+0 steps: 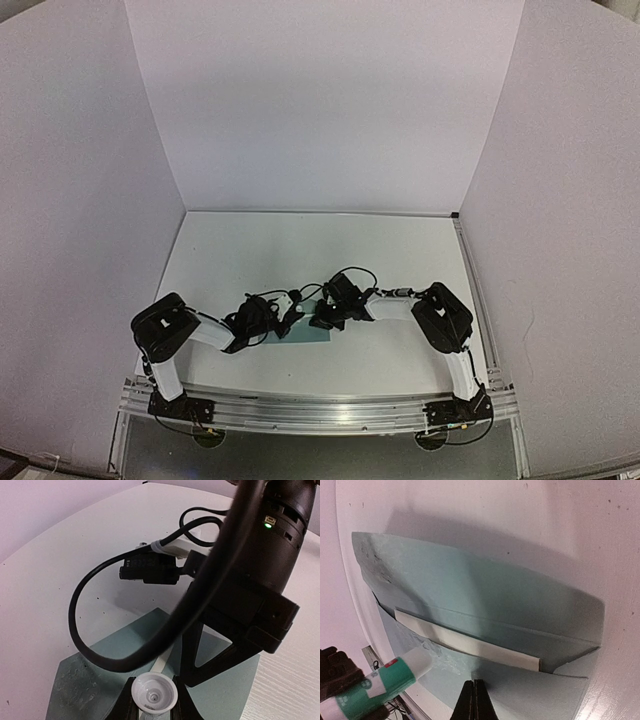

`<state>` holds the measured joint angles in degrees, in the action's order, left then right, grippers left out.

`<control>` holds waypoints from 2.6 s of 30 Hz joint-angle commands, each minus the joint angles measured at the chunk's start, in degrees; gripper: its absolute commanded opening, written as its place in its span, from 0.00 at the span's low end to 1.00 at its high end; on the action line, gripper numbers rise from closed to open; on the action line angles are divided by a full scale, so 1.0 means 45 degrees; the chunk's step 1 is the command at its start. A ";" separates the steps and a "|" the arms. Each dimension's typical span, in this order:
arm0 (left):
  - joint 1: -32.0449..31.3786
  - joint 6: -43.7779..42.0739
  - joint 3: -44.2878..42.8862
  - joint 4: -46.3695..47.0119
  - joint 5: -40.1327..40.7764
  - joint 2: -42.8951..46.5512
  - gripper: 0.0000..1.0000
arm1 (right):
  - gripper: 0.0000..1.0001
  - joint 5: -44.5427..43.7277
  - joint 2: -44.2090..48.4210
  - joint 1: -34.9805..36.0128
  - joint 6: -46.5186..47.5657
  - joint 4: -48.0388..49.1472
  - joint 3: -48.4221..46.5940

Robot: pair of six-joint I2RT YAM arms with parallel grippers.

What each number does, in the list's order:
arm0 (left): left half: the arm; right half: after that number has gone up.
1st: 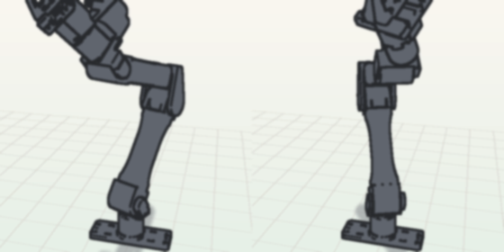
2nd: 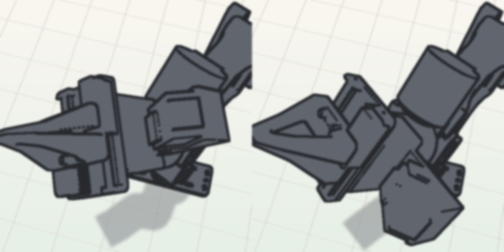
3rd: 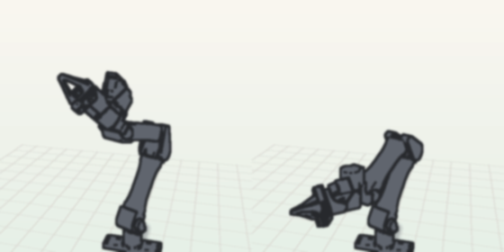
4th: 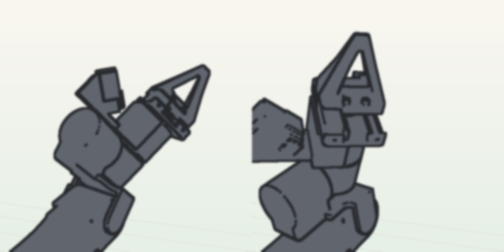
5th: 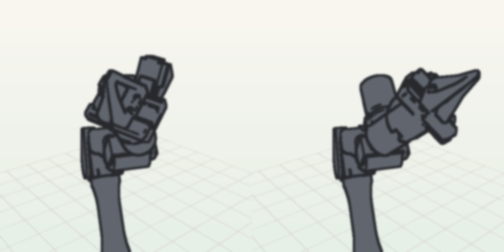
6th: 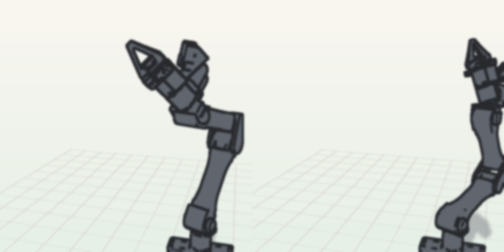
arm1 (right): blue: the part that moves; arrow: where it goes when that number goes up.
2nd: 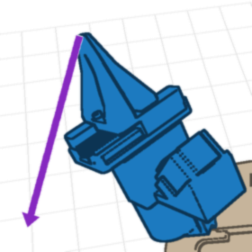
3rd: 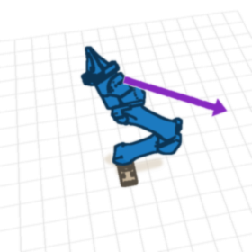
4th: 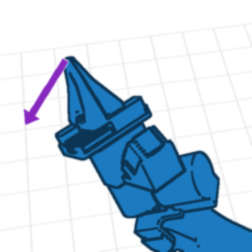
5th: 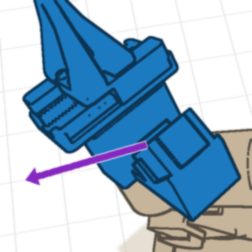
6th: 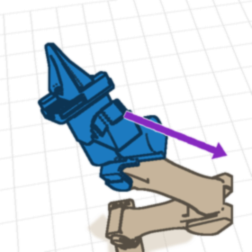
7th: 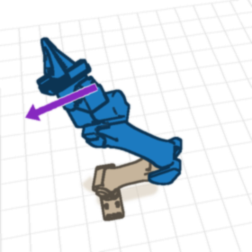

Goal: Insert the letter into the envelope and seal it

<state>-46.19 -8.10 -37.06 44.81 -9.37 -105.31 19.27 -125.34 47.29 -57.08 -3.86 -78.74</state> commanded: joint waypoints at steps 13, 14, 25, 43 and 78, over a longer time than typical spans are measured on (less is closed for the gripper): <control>0.0002 -0.0844 -0.0404 0.1139 0.0164 -0.1031 0.00 | 0.00 -0.0644 -0.0804 0.0264 0.0184 -0.1871 0.0544; 0.0009 -0.0851 -0.0310 0.1039 0.0215 -0.1015 0.00 | 0.00 -0.0646 -0.0790 0.0263 0.0171 -0.1874 0.0581; 0.0023 -0.1301 0.1416 0.0365 0.1428 -0.0219 0.00 | 0.00 -0.0649 -0.0722 0.0257 0.0165 -0.1876 0.0741; 0.0610 -0.1639 0.1908 -0.1189 0.1483 0.1913 0.00 | 0.00 -0.0390 -0.0746 0.0258 0.0391 -0.1893 0.0136; 0.3391 0.9980 -0.4187 0.2097 -0.3954 0.6511 0.00 | 0.73 0.2423 0.3605 -0.0547 -0.2368 0.7481 -0.3539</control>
<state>-31.16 30.23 -52.43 45.26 -26.45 -74.63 26.09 -105.97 44.71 -62.68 18.10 -91.08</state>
